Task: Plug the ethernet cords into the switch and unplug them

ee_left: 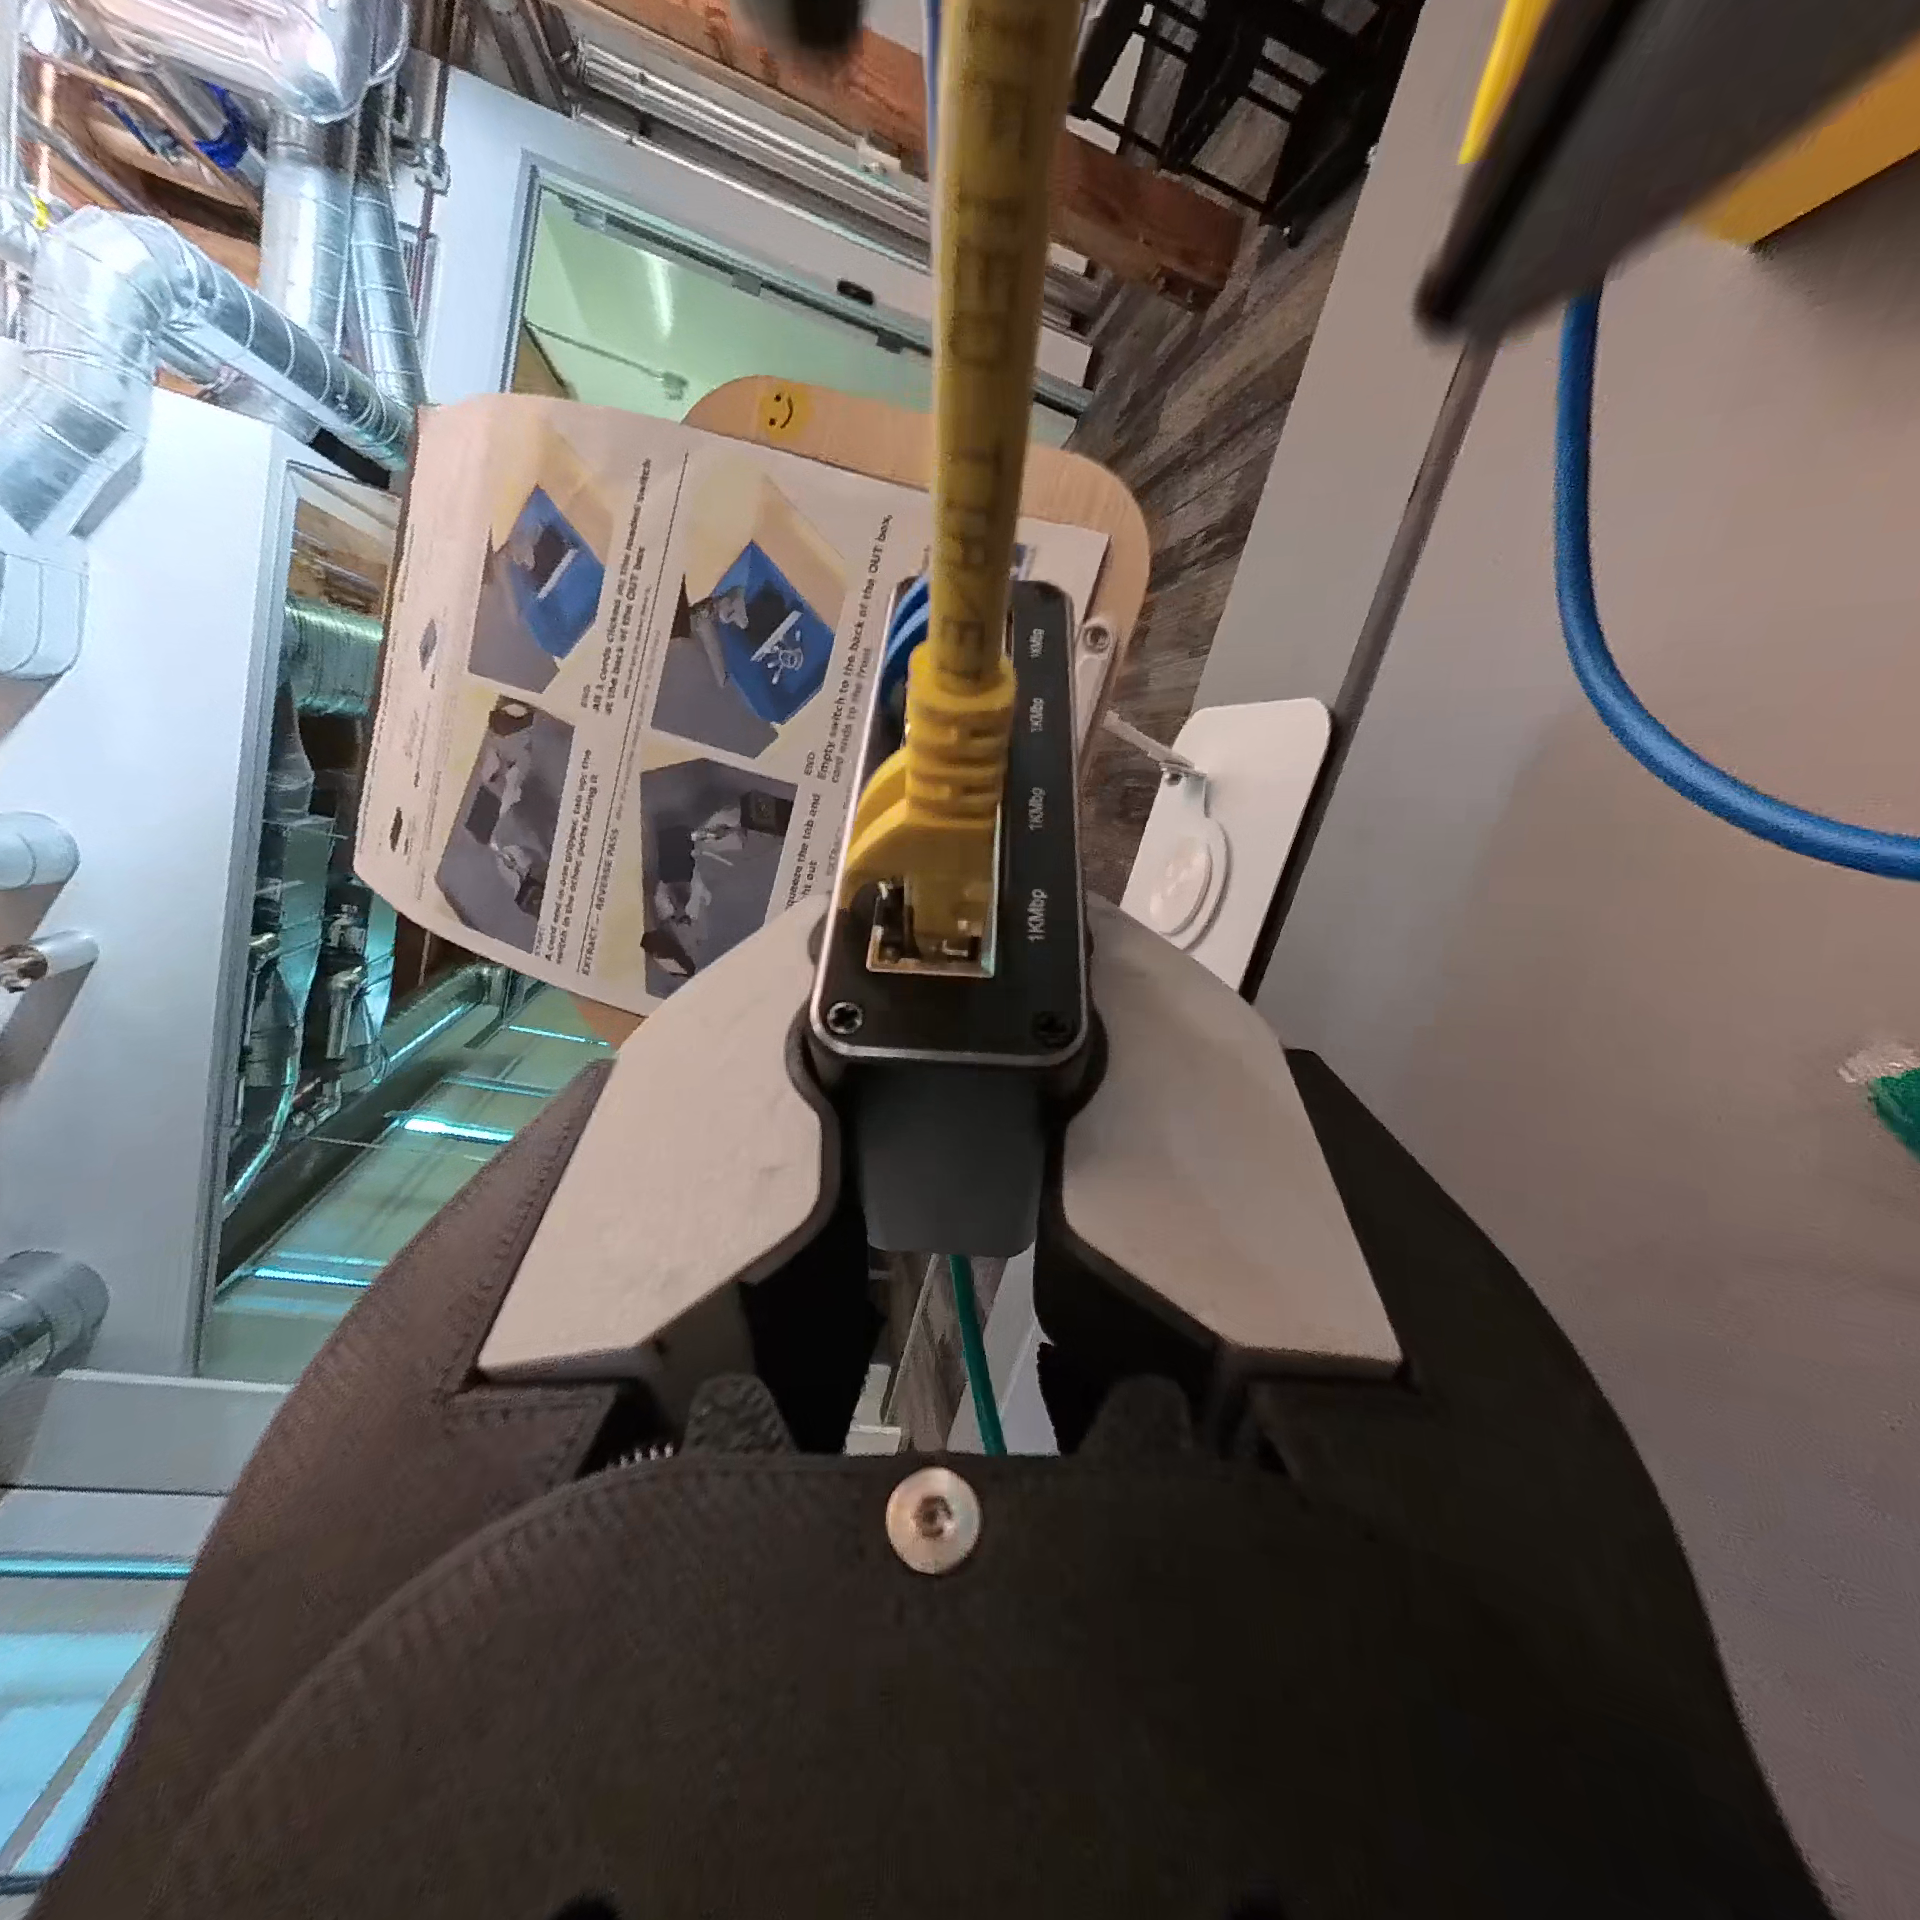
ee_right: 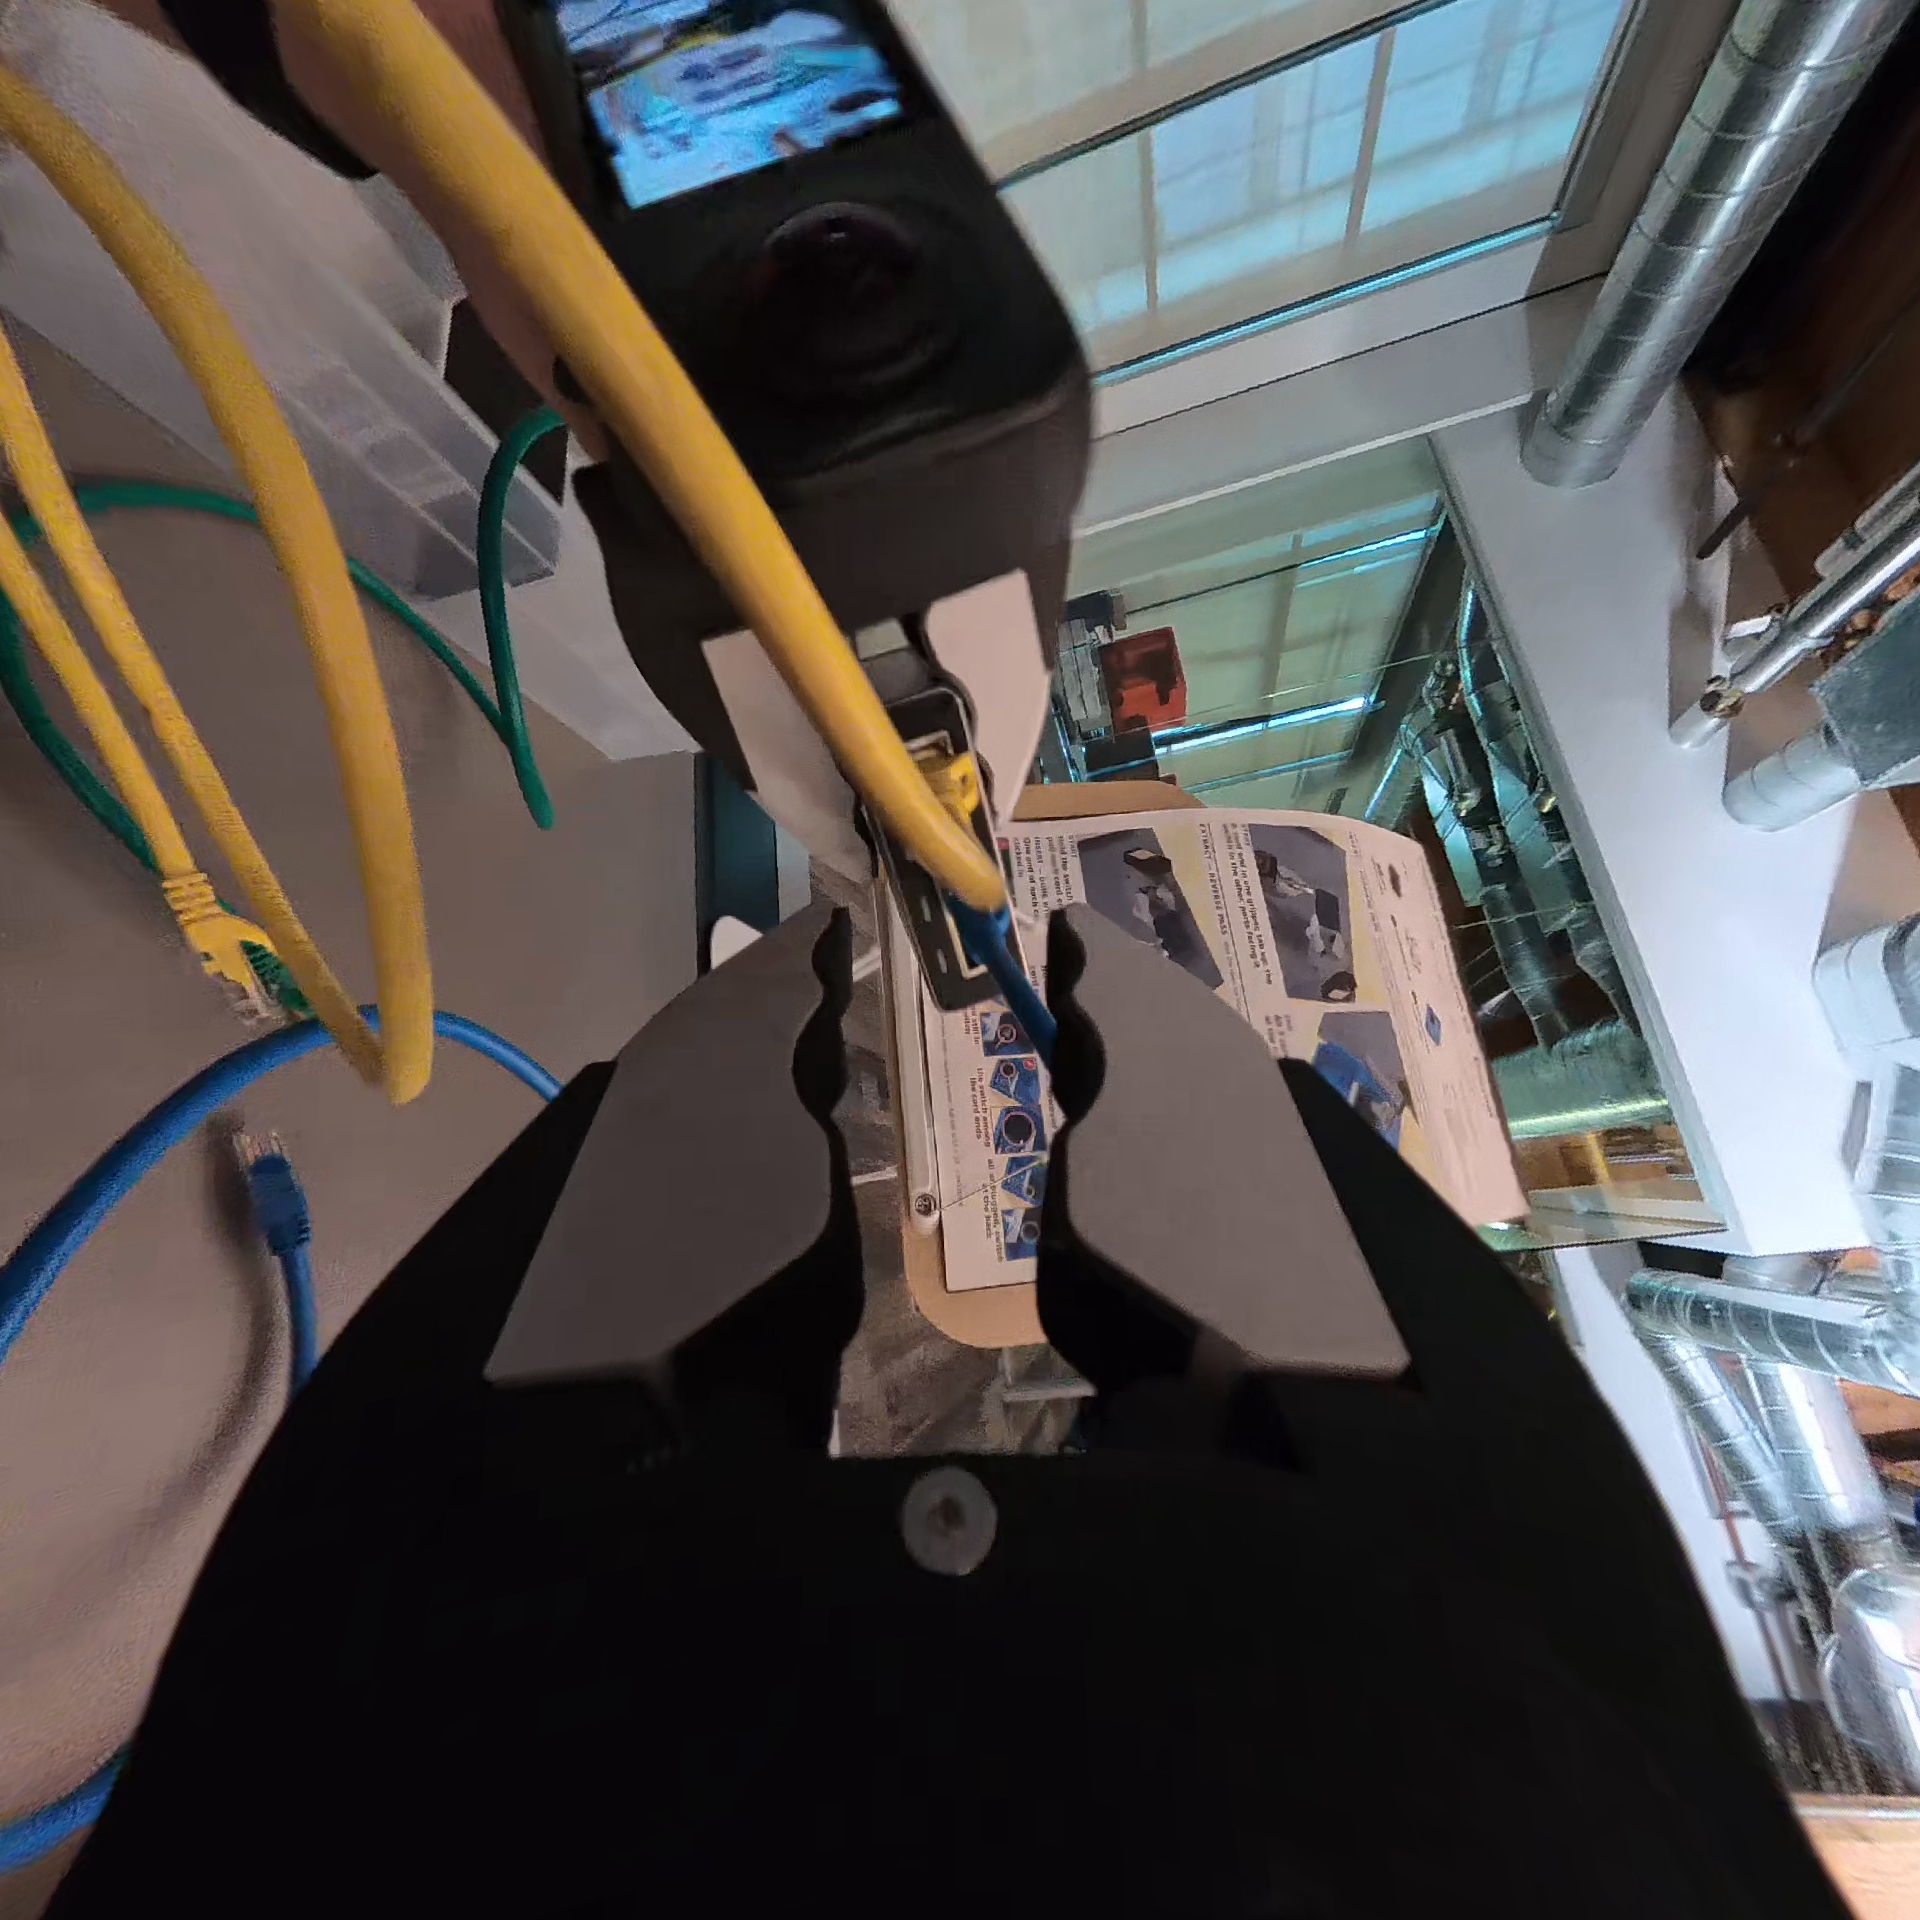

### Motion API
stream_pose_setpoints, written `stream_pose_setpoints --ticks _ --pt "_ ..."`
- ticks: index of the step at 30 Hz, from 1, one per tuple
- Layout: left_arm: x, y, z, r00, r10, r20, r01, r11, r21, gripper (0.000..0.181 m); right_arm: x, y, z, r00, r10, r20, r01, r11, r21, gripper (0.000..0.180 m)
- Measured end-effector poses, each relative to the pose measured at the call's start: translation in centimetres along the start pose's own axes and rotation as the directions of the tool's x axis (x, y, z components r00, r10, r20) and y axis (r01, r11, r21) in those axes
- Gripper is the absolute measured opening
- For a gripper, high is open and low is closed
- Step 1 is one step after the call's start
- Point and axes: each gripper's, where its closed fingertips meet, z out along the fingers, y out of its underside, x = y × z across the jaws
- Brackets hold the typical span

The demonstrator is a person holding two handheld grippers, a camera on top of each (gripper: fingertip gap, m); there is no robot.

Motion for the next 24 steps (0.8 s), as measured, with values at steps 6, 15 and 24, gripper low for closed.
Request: stream_pose_setpoints --ticks 6,15,24 --pt "0.9 -0.6 0.0 0.999 0.028 -0.023 -0.028 1.000 -0.012 0.035 -0.9 -0.5 1.5 1.000 0.019 -0.003 -0.019 1.000 0.016 0.034" --pt "1.2 -3.3 -1.3 0.997 0.077 0.006 -0.077 0.986 0.145 0.037 -0.5 0.1 0.3 0.999 0.037 0.007 -0.037 0.994 0.101 0.008" --pt "1.9 -5.2 -2.6 0.987 0.163 0.014 -0.162 0.965 0.205 0.037 -1.0 -1.0 0.1 0.999 -0.050 0.018 0.049 0.995 0.082 0.017"
